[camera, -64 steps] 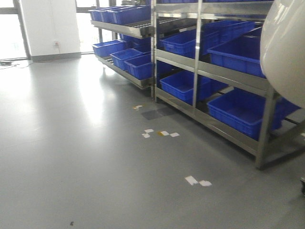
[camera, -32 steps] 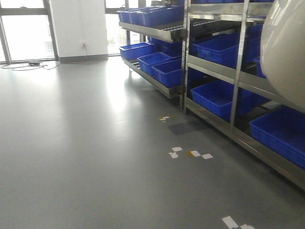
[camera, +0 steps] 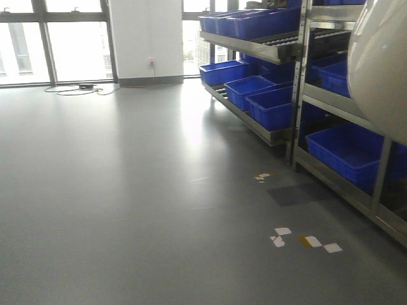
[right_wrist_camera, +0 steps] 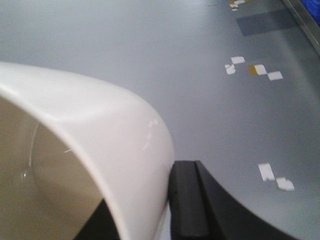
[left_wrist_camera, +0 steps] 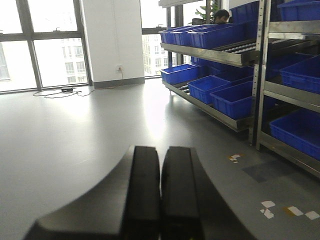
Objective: Move white bin to right shelf second layer
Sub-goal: 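Drive past the blue-crate racks toward the windows carrying the bin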
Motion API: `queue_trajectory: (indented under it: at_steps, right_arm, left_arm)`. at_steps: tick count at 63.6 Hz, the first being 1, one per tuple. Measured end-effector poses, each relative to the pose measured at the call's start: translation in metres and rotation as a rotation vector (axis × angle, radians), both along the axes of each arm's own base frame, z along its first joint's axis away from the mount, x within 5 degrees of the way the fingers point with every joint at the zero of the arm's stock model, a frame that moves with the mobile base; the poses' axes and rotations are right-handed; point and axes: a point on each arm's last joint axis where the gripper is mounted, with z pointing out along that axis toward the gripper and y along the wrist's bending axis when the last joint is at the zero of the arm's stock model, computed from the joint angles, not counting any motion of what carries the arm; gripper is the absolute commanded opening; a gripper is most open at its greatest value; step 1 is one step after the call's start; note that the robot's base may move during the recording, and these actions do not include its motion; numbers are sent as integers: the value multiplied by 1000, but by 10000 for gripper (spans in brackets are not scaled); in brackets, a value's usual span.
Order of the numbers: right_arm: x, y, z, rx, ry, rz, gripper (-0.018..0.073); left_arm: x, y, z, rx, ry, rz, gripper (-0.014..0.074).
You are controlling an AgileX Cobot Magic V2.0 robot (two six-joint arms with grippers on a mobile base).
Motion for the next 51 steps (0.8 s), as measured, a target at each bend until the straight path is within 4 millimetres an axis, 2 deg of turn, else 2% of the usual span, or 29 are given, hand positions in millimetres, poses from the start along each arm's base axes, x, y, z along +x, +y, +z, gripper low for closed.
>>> queue_trajectory:
  at_steps: [51]
  right_arm:
    - [0,0,0,0,0,0,56]
  left_arm:
    - [0,0,0,0,0,0,85]
